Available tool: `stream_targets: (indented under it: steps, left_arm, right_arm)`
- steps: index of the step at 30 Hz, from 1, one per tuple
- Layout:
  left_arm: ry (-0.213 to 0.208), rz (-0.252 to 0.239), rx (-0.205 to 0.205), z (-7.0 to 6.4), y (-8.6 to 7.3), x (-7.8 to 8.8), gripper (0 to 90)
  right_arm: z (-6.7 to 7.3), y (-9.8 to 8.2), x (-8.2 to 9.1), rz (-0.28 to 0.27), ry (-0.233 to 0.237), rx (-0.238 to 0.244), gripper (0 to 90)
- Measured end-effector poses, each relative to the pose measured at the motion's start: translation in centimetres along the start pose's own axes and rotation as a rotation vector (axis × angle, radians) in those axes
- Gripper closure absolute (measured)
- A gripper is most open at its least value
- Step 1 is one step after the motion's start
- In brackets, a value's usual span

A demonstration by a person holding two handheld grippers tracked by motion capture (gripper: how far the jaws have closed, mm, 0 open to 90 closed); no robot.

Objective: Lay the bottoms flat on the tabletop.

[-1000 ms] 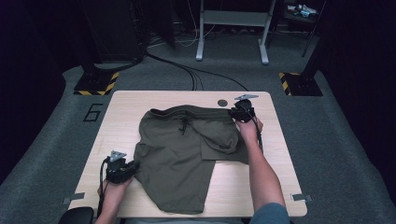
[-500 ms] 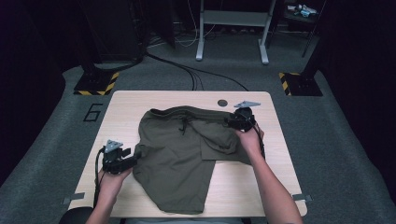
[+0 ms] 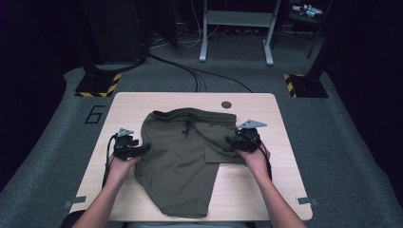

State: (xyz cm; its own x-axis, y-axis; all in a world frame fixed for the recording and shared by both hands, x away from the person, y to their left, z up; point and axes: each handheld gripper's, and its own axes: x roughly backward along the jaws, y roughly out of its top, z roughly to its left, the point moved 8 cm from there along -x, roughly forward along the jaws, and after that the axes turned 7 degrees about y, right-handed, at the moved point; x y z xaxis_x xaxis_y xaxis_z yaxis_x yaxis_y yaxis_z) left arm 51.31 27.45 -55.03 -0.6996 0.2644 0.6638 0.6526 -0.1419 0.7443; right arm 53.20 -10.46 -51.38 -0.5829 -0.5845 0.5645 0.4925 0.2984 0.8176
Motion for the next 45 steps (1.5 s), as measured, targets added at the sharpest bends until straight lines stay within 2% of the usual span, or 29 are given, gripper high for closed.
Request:
stream_targets:
  steps: [3, 4, 5, 8, 9, 11, 13, 14, 15, 18, 21, 24, 25, 27, 28, 31, 32, 34, 36, 37, 38, 39, 40, 42, 44, 45]
  left_arm:
    - [0.009, 0.043, -0.029, 0.3, -0.5, -1.1, 41.7]
    - [0.006, 0.055, -0.038, 0.3, -0.7, -1.3, 47.7]
    - [0.006, 0.083, -0.046, 0.4, -1.0, -1.5, 52.7]
    - [0.008, 0.101, -0.085, 0.1, -1.3, -1.7, 68.9]
    - [0.006, 0.108, -0.102, 0.2, -1.4, -1.6, 75.8]
    - [0.008, 0.104, -0.113, 0.2, -1.2, -1.5, 82.3]
    - [0.017, 0.091, -0.106, 0.5, -1.1, -1.3, 84.4]
    - [0.018, 0.083, -0.096, 0.6, -1.0, -1.2, 84.8]
    - [0.018, 0.087, -0.103, 0.9, -0.9, -1.0, 85.1]
    - [0.026, 0.099, -0.12, 1.8, -0.8, -0.3, 85.3]
    - [0.044, 0.083, -0.117, 2.9, -0.8, 0.1, 85.3]
    - [0.044, 0.087, -0.093, 3.9, -1.0, 0.4, 85.3]
    - [0.047, 0.094, -0.1, 4.1, -1.1, 0.5, 85.3]
    - [0.056, 0.073, -0.069, 4.5, -1.2, 0.5, 85.3]
    - [0.051, 0.073, -0.055, 4.6, -1.2, 0.5, 85.3]
    - [0.047, 0.066, -0.072, 4.8, -1.4, 0.5, 85.2]
    - [0.046, 0.06, -0.06, 4.7, -1.4, 0.5, 85.2]
    - [0.03, 0.067, -0.07, 4.7, -1.5, 0.5, 85.1]
    - [0.024, 0.055, -0.057, 4.5, -1.5, 0.6, 84.3]
    - [0.018, 0.048, -0.057, 4.5, -1.5, 0.6, 79.9]
    - [0.003, 0.047, -0.046, 4.4, -1.5, 0.7, 79.9]
    - [0.001, 0.028, -0.03, 4.3, -1.4, 0.7, 75.7]
    - [-0.004, 0.025, -0.031, 4.4, -1.3, 0.9, 71.8]
    - [-0.025, 0.003, -0.007, 4.1, -1.1, 1.0, 68.6]
    - [-0.035, 0.002, -0.013, 3.9, -1.0, 1.3, 62.3]
    - [-0.038, 0.001, -0.017, 3.8, -0.9, 1.4, 62.3]
  right_arm:
    - [0.0, -1.2, 0.3, 0.022, -0.01, 0.001, 44.0]
    - [-0.1, -1.7, 0.2, 0.04, -0.016, 0.004, 46.7]
    - [-0.3, -2.0, 0.2, 0.055, -0.015, 0.007, 50.0]
    - [-0.9, -3.0, 0.0, 0.092, 0.003, -0.034, 66.9]
    - [-1.3, -3.3, 0.0, 0.103, 0.002, -0.032, 74.6]
    - [-1.8, -3.6, -0.2, 0.116, 0.018, -0.052, 85.1]
    - [-2.3, -3.7, -0.1, 0.121, 0.014, -0.061, 86.6]
    - [-2.5, -3.6, 0.0, 0.118, 0.011, -0.07, 86.8]
    - [-2.7, -3.4, 0.2, 0.112, 0.008, -0.07, 86.8]
    - [-3.8, -2.6, 0.8, 0.101, -0.023, -0.05, 86.8]
    - [-5.0, -1.7, 1.3, 0.095, -0.048, -0.034, 86.8]
    - [-6.4, -1.1, 1.4, 0.106, -0.076, -0.024, 86.9]
    - [-6.8, -0.9, 1.3, 0.11, -0.088, -0.028, 86.9]
    - [-7.7, -0.7, 1.2, 0.114, -0.108, -0.02, 87.0]
    - [-8.2, -0.5, 1.0, 0.115, -0.12, -0.027, 87.0]
    - [-9.4, -0.7, 0.5, 0.129, -0.145, -0.057, 87.0]
    - [-9.8, -0.8, 0.3, 0.128, -0.151, -0.069, 87.0]
    - [-10.5, -0.9, -0.1, 0.126, -0.155, -0.088, 87.0]
    - [-10.8, -1.1, -0.5, 0.132, -0.163, -0.106, 86.4]
    - [-10.6, -1.0, -0.7, 0.125, -0.176, -0.117, 81.0]
    - [-10.6, -1.0, -0.7, 0.125, -0.176, -0.117, 81.0]
    - [-10.7, -0.9, -0.7, 0.115, -0.175, -0.088, 74.7]
    - [-10.3, -0.6, -0.6, 0.097, -0.166, -0.121, 70.3]
    - [-9.9, -0.3, -0.2, 0.08, -0.146, -0.103, 65.6]
    - [-9.2, 0.0, 0.3, 0.061, -0.138, -0.105, 63.9]
    - [-8.7, 0.1, 0.7, 0.048, -0.131, -0.108, 63.1]
